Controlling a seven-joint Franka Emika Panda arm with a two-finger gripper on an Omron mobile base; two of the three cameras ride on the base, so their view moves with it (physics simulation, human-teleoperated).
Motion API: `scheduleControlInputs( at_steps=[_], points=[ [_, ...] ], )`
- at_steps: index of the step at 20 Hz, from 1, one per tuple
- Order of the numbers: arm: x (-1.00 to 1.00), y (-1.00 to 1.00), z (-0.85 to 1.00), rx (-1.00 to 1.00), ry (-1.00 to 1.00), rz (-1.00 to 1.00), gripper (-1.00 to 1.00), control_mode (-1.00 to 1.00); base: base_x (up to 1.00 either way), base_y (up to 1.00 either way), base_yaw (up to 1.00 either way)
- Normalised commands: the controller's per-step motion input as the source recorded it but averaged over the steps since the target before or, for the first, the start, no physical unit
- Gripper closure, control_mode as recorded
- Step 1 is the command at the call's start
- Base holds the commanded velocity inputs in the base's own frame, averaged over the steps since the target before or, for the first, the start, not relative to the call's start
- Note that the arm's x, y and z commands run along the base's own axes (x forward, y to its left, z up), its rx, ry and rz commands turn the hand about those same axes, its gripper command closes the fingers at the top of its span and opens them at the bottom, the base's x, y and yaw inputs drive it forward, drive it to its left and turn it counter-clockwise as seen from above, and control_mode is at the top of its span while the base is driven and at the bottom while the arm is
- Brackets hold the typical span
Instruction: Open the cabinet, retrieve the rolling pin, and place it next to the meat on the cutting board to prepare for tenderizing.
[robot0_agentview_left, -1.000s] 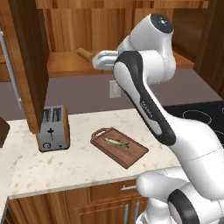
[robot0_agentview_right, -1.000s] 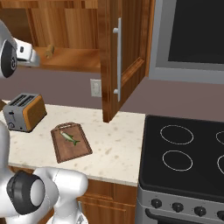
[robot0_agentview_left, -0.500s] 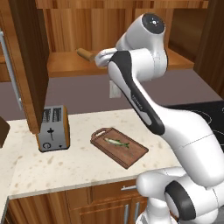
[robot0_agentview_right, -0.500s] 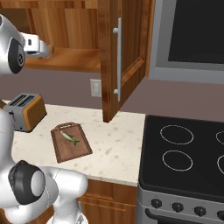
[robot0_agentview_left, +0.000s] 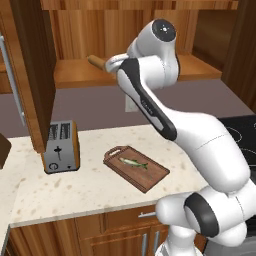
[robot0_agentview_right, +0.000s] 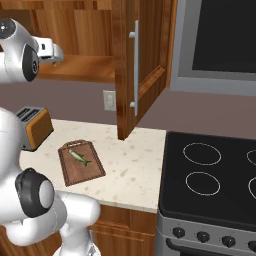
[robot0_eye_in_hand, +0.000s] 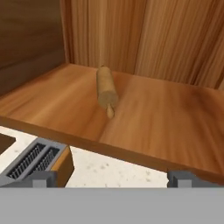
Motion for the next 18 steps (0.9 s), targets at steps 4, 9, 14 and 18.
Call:
scheduleControlInputs(
  at_steps=[4, 9, 14, 18],
  points=[
    [0.42, 0.16, 0.0, -0.02, 0.0, 0.0, -1.0, -1.0, 0.0, 0.0, 0.0],
    [0.41, 0.2, 0.0, -0.02, 0.0, 0.0, -1.0, -1.0, 0.0, 0.0, 0.0],
    [0.33, 0.15, 0.0, -0.02, 0.0, 0.0, -1.0, -1.0, 0.0, 0.0, 0.0],
    [0.28, 0.0, 0.0, -0.01, 0.0, 0.0, -1.0, -1.0, 0.0, 0.0, 0.0]
  ],
)
